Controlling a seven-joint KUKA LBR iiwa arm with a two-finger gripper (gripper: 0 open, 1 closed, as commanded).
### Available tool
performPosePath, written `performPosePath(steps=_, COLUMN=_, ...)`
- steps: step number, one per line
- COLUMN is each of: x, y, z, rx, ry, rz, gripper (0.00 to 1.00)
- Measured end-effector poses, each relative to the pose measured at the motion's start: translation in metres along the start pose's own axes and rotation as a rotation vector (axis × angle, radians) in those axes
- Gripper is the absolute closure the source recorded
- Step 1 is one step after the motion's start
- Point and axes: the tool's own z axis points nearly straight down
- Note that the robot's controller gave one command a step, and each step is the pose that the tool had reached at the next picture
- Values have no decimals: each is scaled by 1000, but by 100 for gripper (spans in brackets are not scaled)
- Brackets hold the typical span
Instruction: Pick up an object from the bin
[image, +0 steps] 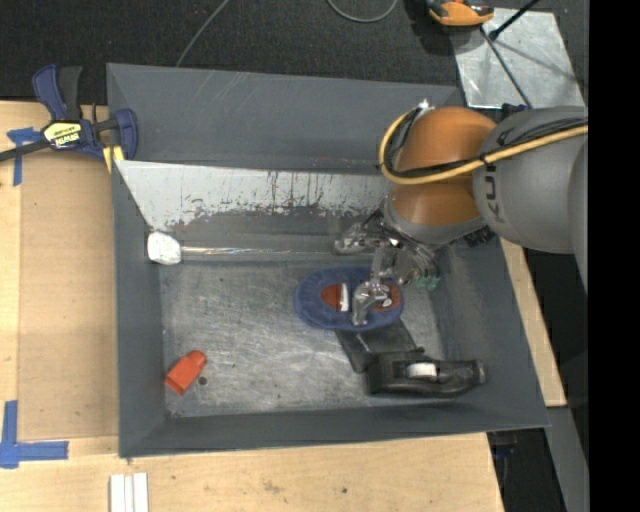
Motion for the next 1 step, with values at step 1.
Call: performPosePath(steps=1, x=-2, y=0, z=-2, rx=1, ry=-11, rz=1, gripper=100)
